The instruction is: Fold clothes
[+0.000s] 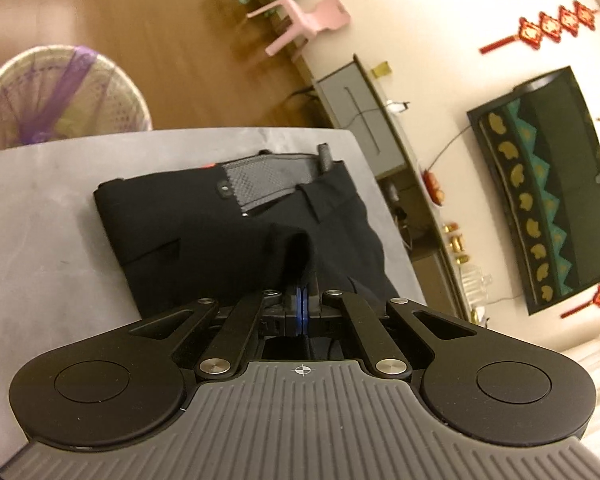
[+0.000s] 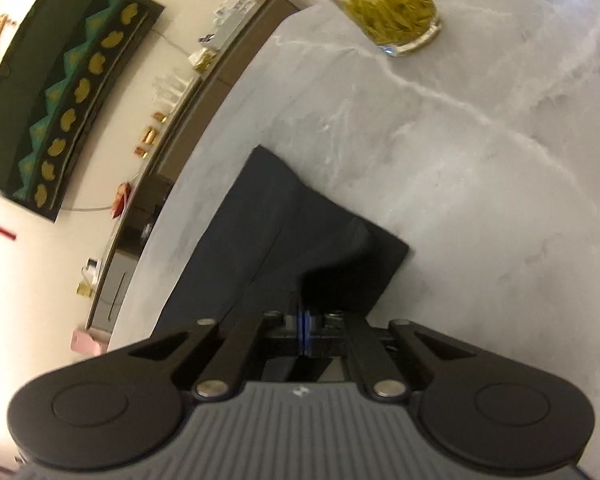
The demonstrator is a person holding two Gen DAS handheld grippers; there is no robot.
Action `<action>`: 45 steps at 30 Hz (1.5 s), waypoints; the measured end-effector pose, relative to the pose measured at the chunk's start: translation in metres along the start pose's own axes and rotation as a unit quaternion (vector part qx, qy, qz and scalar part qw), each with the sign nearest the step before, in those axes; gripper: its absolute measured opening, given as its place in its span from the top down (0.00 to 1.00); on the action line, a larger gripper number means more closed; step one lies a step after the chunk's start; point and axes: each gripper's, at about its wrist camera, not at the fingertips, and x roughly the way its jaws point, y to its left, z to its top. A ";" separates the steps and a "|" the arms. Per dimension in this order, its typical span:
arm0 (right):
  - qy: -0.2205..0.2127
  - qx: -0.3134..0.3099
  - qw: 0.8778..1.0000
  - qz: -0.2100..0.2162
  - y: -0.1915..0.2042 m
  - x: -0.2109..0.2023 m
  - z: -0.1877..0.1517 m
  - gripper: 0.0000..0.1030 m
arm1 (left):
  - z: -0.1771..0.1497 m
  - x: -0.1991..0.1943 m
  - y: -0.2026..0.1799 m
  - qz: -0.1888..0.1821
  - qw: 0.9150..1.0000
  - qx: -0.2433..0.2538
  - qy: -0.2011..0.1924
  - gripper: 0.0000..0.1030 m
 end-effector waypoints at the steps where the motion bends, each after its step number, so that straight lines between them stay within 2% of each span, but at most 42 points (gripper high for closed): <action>1: -0.004 -0.018 1.000 0.000 0.006 -0.002 -0.002 0.99 | -0.001 0.002 -0.005 -0.001 1.000 0.015 0.000 1.00; 3: -0.011 -0.051 0.999 -0.003 0.016 -0.006 -0.006 0.99 | -0.005 0.006 -0.016 -0.007 0.999 0.043 0.002 1.00; 5: -0.025 -0.069 0.997 -0.006 0.022 -0.014 -0.013 0.99 | -0.004 0.002 -0.023 -0.009 0.998 0.052 -0.022 1.00; 8: -0.024 -0.072 0.997 -0.011 0.025 -0.025 -0.017 0.99 | 0.005 -0.003 -0.013 -0.011 0.999 0.015 -0.044 1.00; 9: -0.016 -0.067 0.997 -0.022 0.021 -0.023 -0.015 0.96 | 0.007 0.000 -0.010 -0.009 0.999 0.007 -0.040 1.00; 10: -0.007 -0.060 0.998 -0.033 0.017 -0.019 -0.014 0.88 | 0.008 0.005 -0.009 -0.006 1.000 0.004 -0.031 1.00; 11: -0.006 -0.049 0.998 -0.032 0.014 -0.016 -0.010 0.90 | 0.007 0.010 -0.009 -0.002 1.000 0.006 -0.022 1.00; 14: -0.010 -0.013 1.000 -0.017 0.006 -0.008 0.004 0.78 | 0.002 0.017 -0.015 0.001 1.000 0.020 -0.011 1.00; 15: -0.011 -0.001 1.000 -0.013 0.004 -0.006 0.009 0.82 | 0.001 0.018 -0.016 0.001 1.000 0.024 -0.011 1.00; 17: -0.020 -0.041 0.999 -0.023 0.018 -0.001 0.015 0.98 | 0.002 0.016 -0.012 0.009 1.000 0.018 -0.017 1.00; 20: -0.070 -0.145 0.987 0.023 0.056 -0.011 0.015 0.98 | 0.004 0.013 -0.006 0.021 0.999 0.006 -0.024 1.00; 21: -0.068 -0.151 0.986 0.022 0.058 -0.009 0.016 0.99 | 0.005 0.013 -0.002 0.024 0.999 0.002 -0.024 1.00; 23: -0.057 -0.151 0.987 0.011 0.056 -0.004 0.017 0.99 | 0.006 0.012 0.002 0.028 0.999 -0.003 -0.024 1.00; 25: -0.010 -0.099 0.993 -0.059 0.031 0.016 0.019 0.98 | 0.006 0.010 0.004 0.030 0.999 -0.002 -0.025 1.00; 26: -0.009 -0.082 0.995 -0.054 0.023 0.018 0.019 0.99 | 0.006 0.010 0.004 0.030 0.999 -0.001 -0.027 1.00; 28: -0.014 -0.109 0.991 -0.070 0.028 0.017 0.015 0.99 | 0.005 0.010 0.001 0.033 0.999 -0.001 -0.031 1.00; 31: -0.019 -0.111 0.990 -0.080 0.028 0.015 0.014 0.99 | 0.004 0.010 -0.002 0.044 0.998 0.004 -0.040 1.00; 34: -0.030 -0.140 0.985 -0.092 0.033 0.013 0.012 0.98 | 0.004 0.009 -0.001 0.054 0.997 0.002 -0.050 1.00; 36: 0.000 -0.172 0.984 -0.042 0.051 0.023 0.007 0.98 | 0.004 0.009 0.002 0.059 0.997 -0.004 -0.051 1.00; 38: 0.017 -0.238 0.971 -0.005 0.072 0.031 0.000 0.99 | 0.003 0.011 0.003 0.058 0.997 -0.004 -0.045 1.00; 39: 0.003 -0.249 0.968 -0.023 0.077 0.033 0.002 0.99 | 0.002 0.012 0.001 0.052 0.998 0.002 -0.037 1.00; 41: -0.036 -0.168 0.980 -0.099 0.055 0.030 0.022 0.98 | -0.001 0.015 -0.001 0.043 0.999 0.014 -0.023 1.00; 42: -0.050 -0.125 0.985 -0.105 0.041 0.025 0.030 0.98 | -0.003 0.016 -0.001 0.039 0.999 0.018 -0.017 1.00; 45: -0.029 -0.156 0.985 -0.063 0.049 0.021 0.023 0.98 | 0.000 0.015 0.004 0.051 0.998 0.000 -0.028 1.00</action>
